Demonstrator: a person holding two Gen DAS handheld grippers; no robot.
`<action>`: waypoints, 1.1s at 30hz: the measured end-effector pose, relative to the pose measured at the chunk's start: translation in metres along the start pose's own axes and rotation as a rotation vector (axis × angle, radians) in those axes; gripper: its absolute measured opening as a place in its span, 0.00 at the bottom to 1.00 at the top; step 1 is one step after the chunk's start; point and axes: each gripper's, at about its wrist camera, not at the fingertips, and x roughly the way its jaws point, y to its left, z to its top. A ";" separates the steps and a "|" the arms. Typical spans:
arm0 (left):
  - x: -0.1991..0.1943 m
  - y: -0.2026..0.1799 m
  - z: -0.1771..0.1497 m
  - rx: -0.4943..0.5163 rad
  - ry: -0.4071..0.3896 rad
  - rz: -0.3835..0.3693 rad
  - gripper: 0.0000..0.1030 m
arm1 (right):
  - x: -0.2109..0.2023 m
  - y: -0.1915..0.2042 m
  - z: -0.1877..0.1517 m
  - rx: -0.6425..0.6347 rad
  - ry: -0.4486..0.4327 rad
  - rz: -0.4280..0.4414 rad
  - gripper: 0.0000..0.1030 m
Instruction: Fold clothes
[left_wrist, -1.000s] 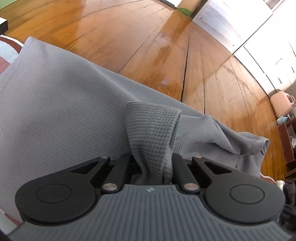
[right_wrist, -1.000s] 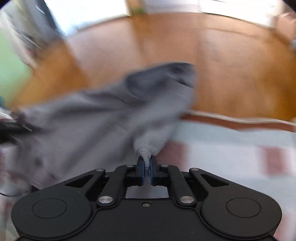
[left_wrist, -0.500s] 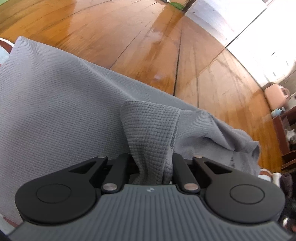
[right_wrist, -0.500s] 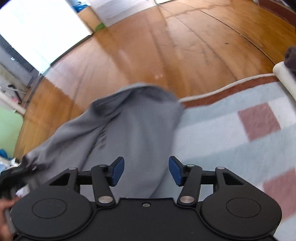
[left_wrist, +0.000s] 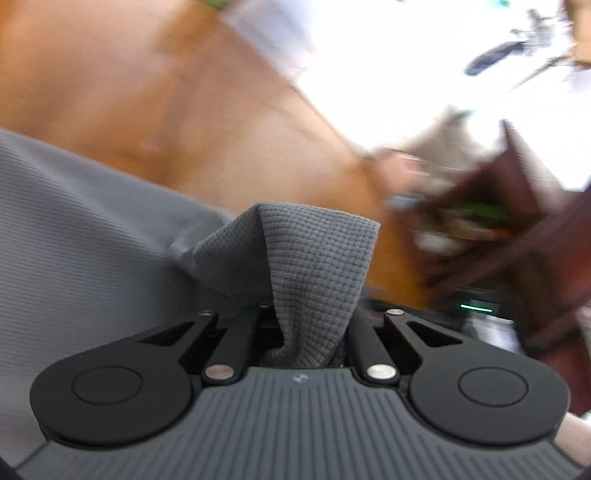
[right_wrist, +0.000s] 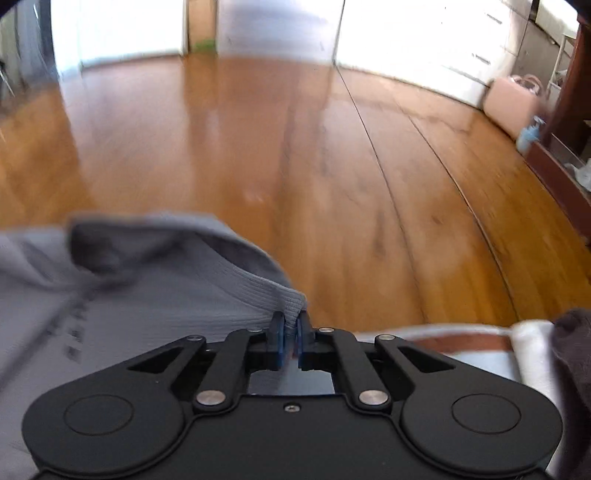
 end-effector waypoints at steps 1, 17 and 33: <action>0.006 -0.003 -0.002 0.001 0.044 -0.060 0.04 | 0.006 -0.001 -0.002 -0.009 0.017 0.002 0.09; 0.067 -0.042 -0.051 0.072 0.334 -0.184 0.04 | 0.023 -0.007 0.000 0.838 0.259 0.724 0.67; 0.131 -0.068 -0.111 0.217 0.618 -0.005 0.49 | 0.010 -0.053 0.051 0.259 0.040 0.274 0.26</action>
